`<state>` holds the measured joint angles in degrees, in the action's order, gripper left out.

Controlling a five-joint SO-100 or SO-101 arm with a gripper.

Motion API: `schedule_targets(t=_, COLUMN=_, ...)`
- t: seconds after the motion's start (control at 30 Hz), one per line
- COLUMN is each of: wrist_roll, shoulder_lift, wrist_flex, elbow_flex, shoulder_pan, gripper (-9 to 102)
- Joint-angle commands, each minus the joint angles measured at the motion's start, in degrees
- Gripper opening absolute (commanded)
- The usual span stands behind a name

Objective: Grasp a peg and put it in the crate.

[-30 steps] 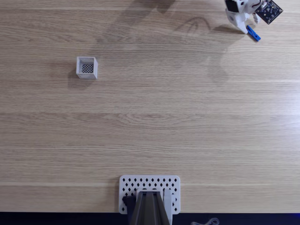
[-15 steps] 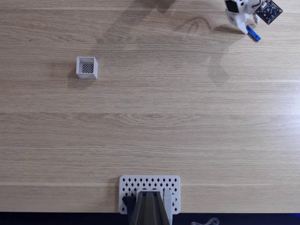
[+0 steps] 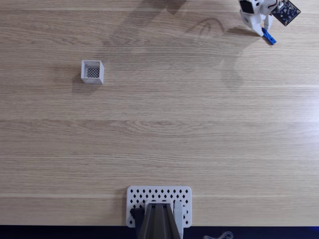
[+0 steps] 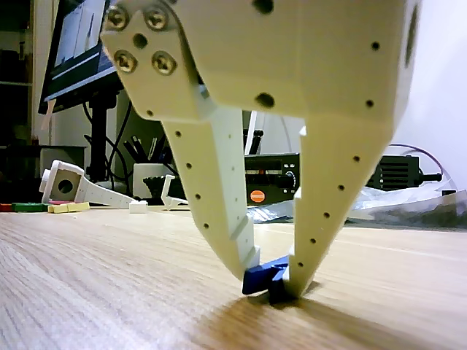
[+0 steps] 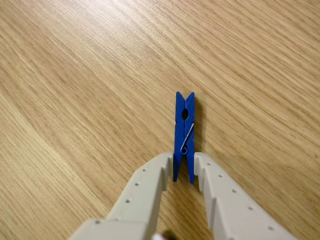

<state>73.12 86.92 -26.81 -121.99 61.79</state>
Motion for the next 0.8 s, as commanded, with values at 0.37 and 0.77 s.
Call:
schedule_targets(t=0.37, wrist_roll=-0.8, shoulder_lift=11.3, wrist_flex=18.1, elbow_flex=-3.5, shoulder_pan=-4.0, gripper=-1)
schedule_targets(t=0.77, wrist_roll=0.1, shoulder_lift=37.8, wrist_flex=36.1, elbow_flex=-22.9, shoulder_pan=-30.5, gripper=-1)
